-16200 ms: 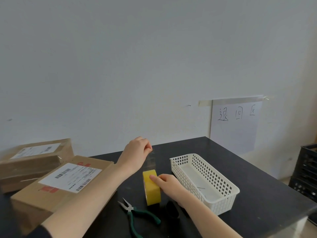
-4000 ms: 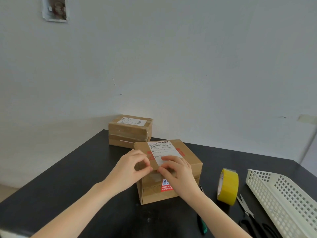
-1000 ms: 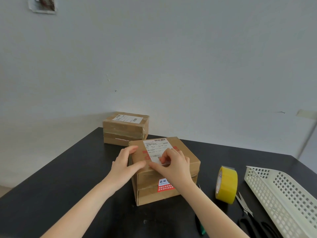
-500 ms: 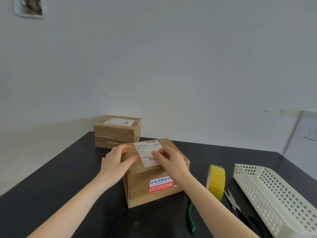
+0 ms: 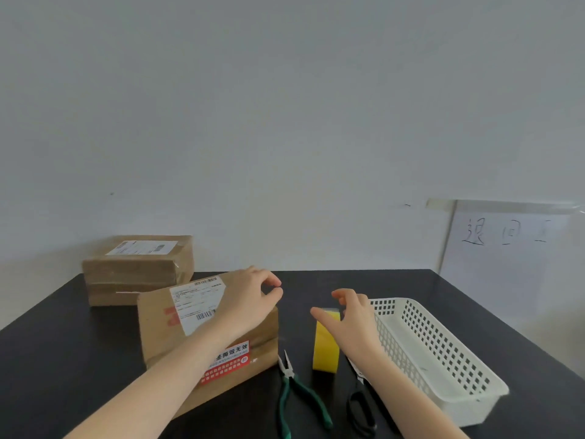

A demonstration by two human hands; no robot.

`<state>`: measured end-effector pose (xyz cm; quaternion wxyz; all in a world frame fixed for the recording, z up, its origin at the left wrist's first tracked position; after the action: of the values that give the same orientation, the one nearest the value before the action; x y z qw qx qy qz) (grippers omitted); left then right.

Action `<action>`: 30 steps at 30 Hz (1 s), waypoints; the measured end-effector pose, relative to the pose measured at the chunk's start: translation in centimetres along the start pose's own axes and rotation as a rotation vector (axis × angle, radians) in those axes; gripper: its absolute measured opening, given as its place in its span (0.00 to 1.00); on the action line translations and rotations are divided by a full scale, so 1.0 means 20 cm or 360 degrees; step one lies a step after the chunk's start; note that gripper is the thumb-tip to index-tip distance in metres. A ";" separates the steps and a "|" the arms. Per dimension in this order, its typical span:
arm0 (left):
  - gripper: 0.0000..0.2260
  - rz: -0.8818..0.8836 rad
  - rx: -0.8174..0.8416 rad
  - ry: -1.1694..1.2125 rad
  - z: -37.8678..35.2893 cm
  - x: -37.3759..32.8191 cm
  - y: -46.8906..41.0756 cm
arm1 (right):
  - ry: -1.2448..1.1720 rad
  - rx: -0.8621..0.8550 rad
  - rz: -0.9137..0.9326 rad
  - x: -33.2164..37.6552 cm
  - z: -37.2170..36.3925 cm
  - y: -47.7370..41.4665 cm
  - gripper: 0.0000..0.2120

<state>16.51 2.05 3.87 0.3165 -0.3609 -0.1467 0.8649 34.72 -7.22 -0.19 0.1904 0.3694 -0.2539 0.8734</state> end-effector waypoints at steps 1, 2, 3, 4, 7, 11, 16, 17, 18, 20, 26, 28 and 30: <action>0.05 -0.0025 0.0066 0.0041 -0.06 -0.04 -0.04 | -0.0006 0.0038 -0.0029 -0.04 0.02 0.00 0.28; 0.05 -0.0036 0.0127 0.0071 -0.10 -0.07 -0.06 | -0.0017 0.0081 -0.0041 -0.06 0.03 0.00 0.30; 0.06 -0.0054 0.0179 0.0086 -0.14 -0.10 -0.09 | -0.0023 0.0115 -0.0049 -0.09 0.04 -0.01 0.32; 0.06 -0.0072 0.0224 0.0087 -0.18 -0.12 -0.11 | -0.0023 0.0140 -0.0053 -0.11 0.05 -0.01 0.34; 0.08 -0.0110 0.0336 0.0062 -0.29 -0.18 -0.17 | -0.0007 0.0204 -0.0068 -0.15 0.08 -0.01 0.38; 0.09 -0.0139 0.0446 -0.0033 -0.41 -0.19 -0.23 | -0.0009 0.0321 -0.0098 -0.18 0.11 -0.01 0.44; 0.11 -0.0151 0.0671 -0.0175 -0.50 -0.19 -0.30 | -0.0115 0.0439 -0.0200 -0.21 0.09 -0.01 0.49; 0.12 -0.0150 0.0707 -0.0197 -0.51 -0.18 -0.31 | -0.0122 0.0465 -0.0214 -0.21 0.08 -0.01 0.50; 0.11 -0.0143 0.0741 -0.0213 -0.51 -0.17 -0.32 | -0.0124 0.0490 -0.0232 -0.21 0.06 -0.01 0.51; 0.11 -0.0132 0.0803 -0.0237 -0.53 -0.16 -0.35 | -0.0127 0.0519 -0.0269 -0.23 0.05 -0.01 0.52; 0.09 -0.0113 0.0943 -0.0258 -0.57 -0.11 -0.37 | -0.0078 0.0614 -0.0346 -0.24 0.03 -0.01 0.45; 0.08 -0.0102 0.0961 -0.0252 -0.58 -0.10 -0.37 | -0.0083 0.0626 -0.0335 -0.24 0.03 0.00 0.40; 0.07 -0.0096 0.0954 -0.0236 -0.57 -0.10 -0.38 | -0.0143 0.0639 -0.0308 -0.25 0.03 0.00 0.35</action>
<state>29.13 6.68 0.62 0.4229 -0.1828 0.0816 0.8838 38.30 -8.40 -3.55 0.1845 0.4610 -0.0465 0.8668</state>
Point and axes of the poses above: each hand's wrist, its own y-axis away from the middle knuckle, its own z-axis out of the back of the hand, x = y × z, the point moved 1 cm from there along -y, towards the middle knuckle, and after that the axes turned 1 degree about -z, right-handed, at the moved point
